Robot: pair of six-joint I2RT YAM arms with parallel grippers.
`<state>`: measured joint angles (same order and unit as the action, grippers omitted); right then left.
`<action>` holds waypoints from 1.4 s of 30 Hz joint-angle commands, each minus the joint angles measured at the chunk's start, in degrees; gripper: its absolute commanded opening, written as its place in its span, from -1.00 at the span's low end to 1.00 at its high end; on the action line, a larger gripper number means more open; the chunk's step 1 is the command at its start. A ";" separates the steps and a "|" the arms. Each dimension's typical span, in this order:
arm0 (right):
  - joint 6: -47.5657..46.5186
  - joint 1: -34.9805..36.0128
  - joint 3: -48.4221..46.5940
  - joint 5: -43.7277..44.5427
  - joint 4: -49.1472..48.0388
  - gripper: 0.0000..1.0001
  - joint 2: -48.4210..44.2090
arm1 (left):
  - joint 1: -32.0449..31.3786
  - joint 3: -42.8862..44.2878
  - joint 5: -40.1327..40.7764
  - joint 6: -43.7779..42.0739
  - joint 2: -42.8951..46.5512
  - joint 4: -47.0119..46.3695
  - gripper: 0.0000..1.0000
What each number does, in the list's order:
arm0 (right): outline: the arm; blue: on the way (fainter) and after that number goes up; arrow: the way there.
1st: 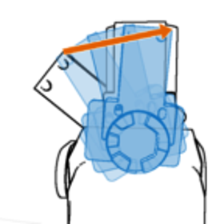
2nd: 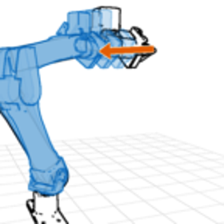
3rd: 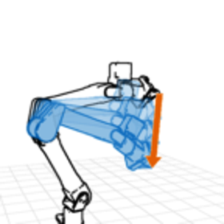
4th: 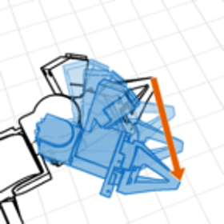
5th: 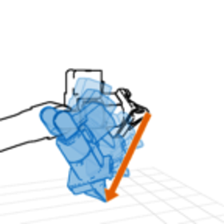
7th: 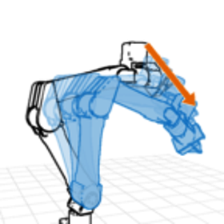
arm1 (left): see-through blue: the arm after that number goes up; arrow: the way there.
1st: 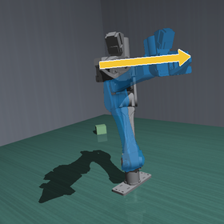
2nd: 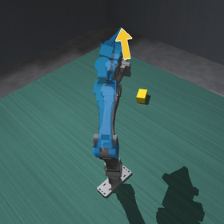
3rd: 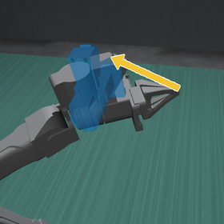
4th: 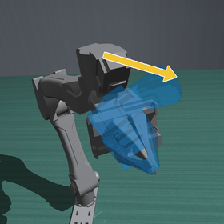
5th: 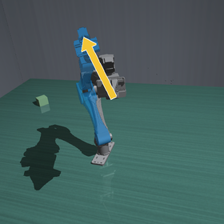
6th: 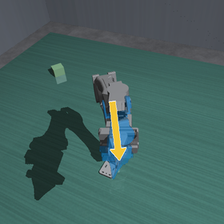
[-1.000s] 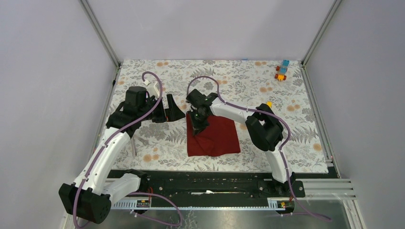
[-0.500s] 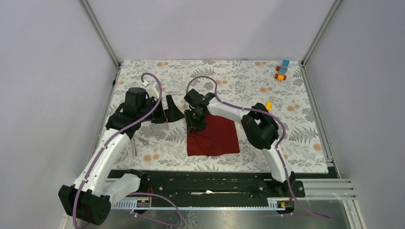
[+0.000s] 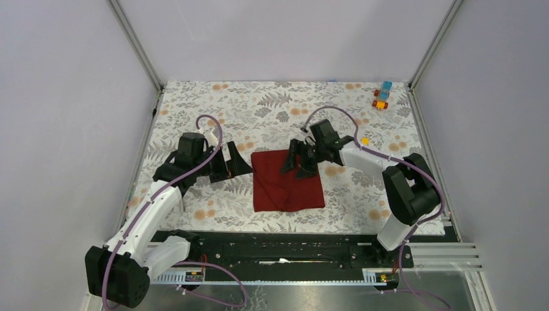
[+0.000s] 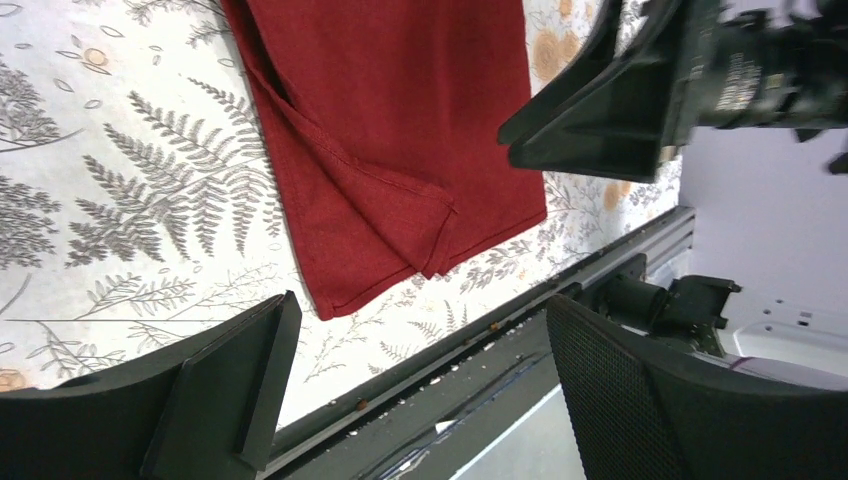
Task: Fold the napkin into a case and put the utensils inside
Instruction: Fold the square-folded napkin at the center of the board, then move the square-folded napkin to the center of the board.
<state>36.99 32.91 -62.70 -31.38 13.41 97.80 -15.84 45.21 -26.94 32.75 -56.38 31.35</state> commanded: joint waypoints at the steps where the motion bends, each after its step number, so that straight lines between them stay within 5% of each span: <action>1: 1.39 -0.93 8.55 -8.56 -10.95 0.58 -2.01 | 0.14 0.35 -4.27 2.23 0.92 -4.83 0.97; 9: 7.29 -0.43 18.68 -9.34 -23.20 0.60 -2.44 | 0.16 1.76 -3.06 1.48 3.05 -0.91 0.97; 18: 12.54 5.69 17.44 -8.35 -30.04 0.57 0.91 | 0.11 3.63 -2.09 1.77 4.28 1.19 0.97; 26: 12.73 18.89 1.74 -4.36 -25.85 0.55 6.00 | 0.19 5.22 8.60 1.97 8.85 5.49 0.97; 29: 11.71 18.46 2.56 -1.05 -23.91 0.58 2.12 | 0.19 4.43 12.94 3.36 10.19 6.11 0.97; 34: 4.02 12.48 8.20 10.96 -3.93 0.58 -8.74 | 0.05 0.63 3.79 4.49 4.17 0.32 0.97; 38: 1.57 7.01 15.13 16.61 5.68 0.43 -15.51 | -2.14 -0.69 2.49 3.77 -3.56 -2.67 0.83; 42: -1.31 3.32 19.45 17.77 8.63 -0.28 -16.87 | -6.29 -2.15 6.67 6.03 -7.03 -6.37 0.75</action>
<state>39.77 37.93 -46.76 -18.55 13.41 82.00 -18.81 44.10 -22.11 36.91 -62.35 30.68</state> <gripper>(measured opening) 0.532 0.884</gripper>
